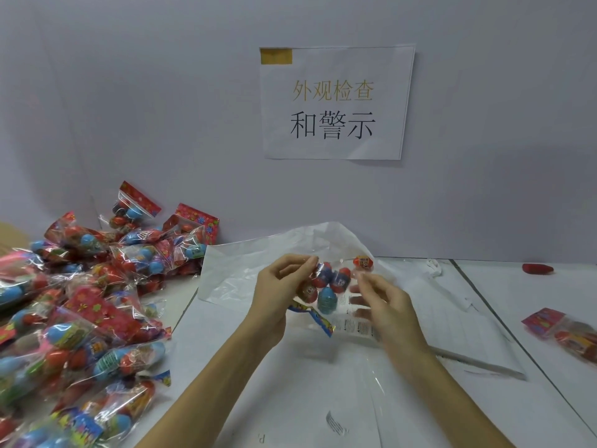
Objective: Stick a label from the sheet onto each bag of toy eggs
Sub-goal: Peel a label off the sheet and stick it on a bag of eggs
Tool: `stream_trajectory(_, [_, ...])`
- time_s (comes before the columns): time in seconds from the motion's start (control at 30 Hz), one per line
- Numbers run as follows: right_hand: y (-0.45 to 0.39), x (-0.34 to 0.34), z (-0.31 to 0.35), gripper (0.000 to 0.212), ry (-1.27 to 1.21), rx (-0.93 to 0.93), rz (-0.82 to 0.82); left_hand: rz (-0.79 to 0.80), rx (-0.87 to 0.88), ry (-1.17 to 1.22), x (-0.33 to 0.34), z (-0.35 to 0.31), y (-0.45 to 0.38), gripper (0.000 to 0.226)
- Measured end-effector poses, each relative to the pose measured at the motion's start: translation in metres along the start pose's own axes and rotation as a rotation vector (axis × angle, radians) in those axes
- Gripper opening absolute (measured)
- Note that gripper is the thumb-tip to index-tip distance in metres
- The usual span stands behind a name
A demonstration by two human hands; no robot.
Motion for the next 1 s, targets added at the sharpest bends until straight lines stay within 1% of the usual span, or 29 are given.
stream_trajectory(0.03, [0.0, -0.001, 0.0, 0.031, -0.014, 0.012, -0.034, -0.036, 0.037, -0.001, -0.002, -0.001, 0.0, 0.025])
stream_trajectory(0.07, [0.001, -0.001, 0.0, 0.04, -0.093, 0.083, -0.018, -0.046, 0.096, -0.013, -0.004, -0.002, -0.001, 0.025])
stream_trajectory(0.1, [0.002, 0.0, 0.001, 0.052, -0.194, 0.184, 0.044, -0.025, 0.173, -0.036, -0.004, -0.003, -0.001, 0.024])
stream_trajectory(0.13, [0.004, 0.001, 0.003, 0.062, -0.285, 0.276, 0.125, 0.032, 0.261, -0.074, -0.005, -0.004, -0.001, 0.021])
stream_trajectory(0.17, [0.006, 0.003, 0.006, 0.069, -0.361, 0.325, 0.201, 0.108, 0.347, -0.145, -0.005, -0.004, 0.0, 0.019])
stream_trajectory(0.2, [0.006, 0.002, 0.008, 0.07, -0.436, 0.331, 0.255, 0.188, 0.424, -0.256, -0.006, -0.004, 0.002, 0.018])
stream_trajectory(0.27, [0.005, -0.001, 0.012, 0.055, -0.526, 0.291, 0.299, 0.317, 0.519, -0.486, -0.006, -0.002, 0.002, 0.022])
stream_trajectory(0.3, [0.005, -0.002, 0.014, 0.047, -0.523, 0.282, 0.314, 0.361, 0.524, -0.518, -0.007, -0.001, 0.002, 0.025])
stream_trajectory(0.37, [0.004, -0.005, 0.014, 0.042, -0.478, 0.266, 0.317, 0.383, 0.487, -0.438, -0.004, -0.002, 0.002, 0.027])
stream_trajectory(0.4, [0.003, -0.005, 0.013, 0.041, -0.459, 0.257, 0.299, 0.336, 0.467, -0.392, -0.001, -0.003, 0.002, 0.029])
stream_trajectory(0.47, [0.005, -0.001, 0.014, 0.041, -0.406, 0.22, 0.257, 0.173, 0.407, -0.39, 0.001, -0.004, -0.001, 0.044])
stream_trajectory(0.5, [0.005, 0.001, 0.015, 0.039, -0.345, 0.184, 0.237, 0.119, 0.333, -0.424, 0.001, -0.003, -0.003, 0.054])
stream_trajectory(0.53, [0.006, 0.003, 0.015, 0.036, -0.283, 0.147, 0.229, 0.109, 0.224, -0.449, -0.002, 0.0, -0.005, 0.06])
stream_trajectory(0.6, [0.005, 0.004, 0.014, 0.032, -0.224, 0.082, 0.265, 0.198, -0.012, -0.394, -0.007, 0.007, -0.009, 0.065])
stream_trajectory(0.63, [0.004, 0.003, 0.013, 0.032, -0.22, 0.055, 0.299, 0.261, -0.087, -0.336, -0.009, 0.01, -0.009, 0.065])
stream_trajectory(0.67, [0.004, 0.002, 0.013, 0.033, -0.22, 0.037, 0.324, 0.301, -0.115, -0.282, -0.011, 0.011, -0.009, 0.062])
stream_trajectory(0.7, [0.004, 0.001, 0.014, 0.033, -0.222, 0.034, 0.336, 0.31, -0.113, -0.237, -0.011, 0.01, -0.009, 0.057])
stream_trajectory(0.77, [0.004, 0.0, 0.016, 0.037, -0.219, 0.054, 0.318, 0.252, -0.082, -0.166, -0.012, 0.006, -0.009, 0.047])
stream_trajectory(0.87, [-0.001, -0.004, 0.011, 0.054, -0.148, 0.109, 0.153, 0.102, 0.001, -0.178, -0.011, 0.002, -0.012, 0.034])
stream_trajectory(0.93, [-0.002, -0.005, 0.009, 0.054, -0.108, 0.118, 0.082, 0.023, 0.056, -0.214, -0.009, 0.002, -0.012, 0.026])
stream_trajectory(1.0, [0.0, -0.003, 0.009, 0.048, -0.053, 0.097, 0.081, -0.02, 0.078, -0.216, -0.007, 0.002, -0.012, 0.024])
Point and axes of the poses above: each hand's wrist, its own y-axis away from the middle knuckle, its own x-axis out of the palm, z = x × y, the point moved 2 cm from there along -y, towards the middle knuckle, and after that the axes turned 8 degrees about -y, right-handed, at the moved point
